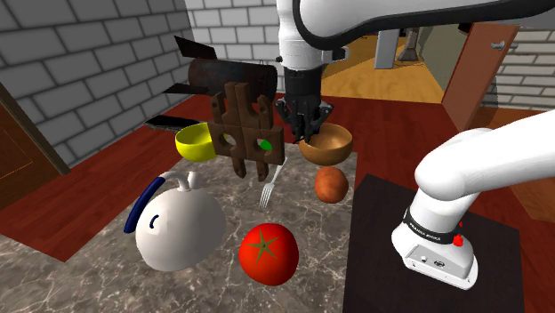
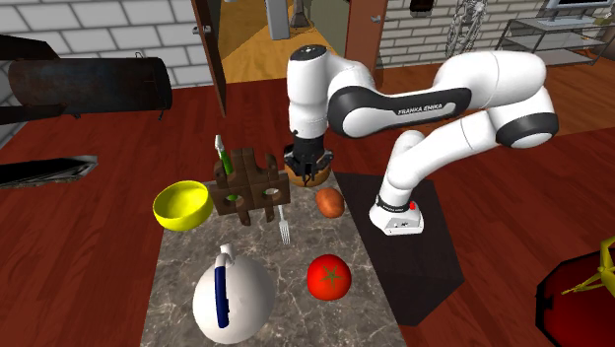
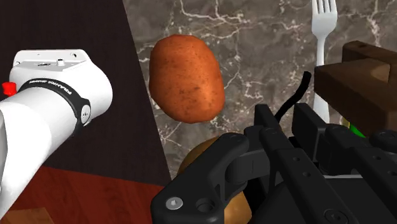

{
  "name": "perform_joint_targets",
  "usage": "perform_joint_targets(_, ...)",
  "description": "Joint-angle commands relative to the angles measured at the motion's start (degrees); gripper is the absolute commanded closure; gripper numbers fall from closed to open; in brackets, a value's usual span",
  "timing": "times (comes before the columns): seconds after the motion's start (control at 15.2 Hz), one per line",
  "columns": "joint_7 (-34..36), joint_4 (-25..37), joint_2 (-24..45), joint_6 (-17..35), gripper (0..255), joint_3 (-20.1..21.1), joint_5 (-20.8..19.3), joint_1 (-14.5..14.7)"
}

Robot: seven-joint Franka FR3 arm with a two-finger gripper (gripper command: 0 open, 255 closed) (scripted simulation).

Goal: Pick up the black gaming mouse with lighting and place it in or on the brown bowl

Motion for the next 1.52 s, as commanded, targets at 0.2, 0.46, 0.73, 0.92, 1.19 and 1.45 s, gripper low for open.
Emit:
perform_joint_targets(0.2, -7.19, -3.61, -1.59, 0.35, 255, -6.64, -3.75, -1.40)
perform_joint_targets(0.46, -11.81, -5.07, -1.63, 0.95, 255, -10.77, -6.57, -2.94)
perform_joint_targets(0.73, -11.92, -8.25, -1.95, 3.82, 255, -10.04, -5.87, -2.63)
perform_joint_targets(0.92, -11.99, -10.55, -2.05, 6.03, 255, -9.44, -5.32, -2.38)
perform_joint_targets(1.19, -12.07, -13.49, -1.97, 9.04, 255, -8.57, -4.55, -2.07)
perform_joint_targets(1.45, -12.11, -15.07, -1.82, 10.78, 255, -8.05, -4.10, -1.91)
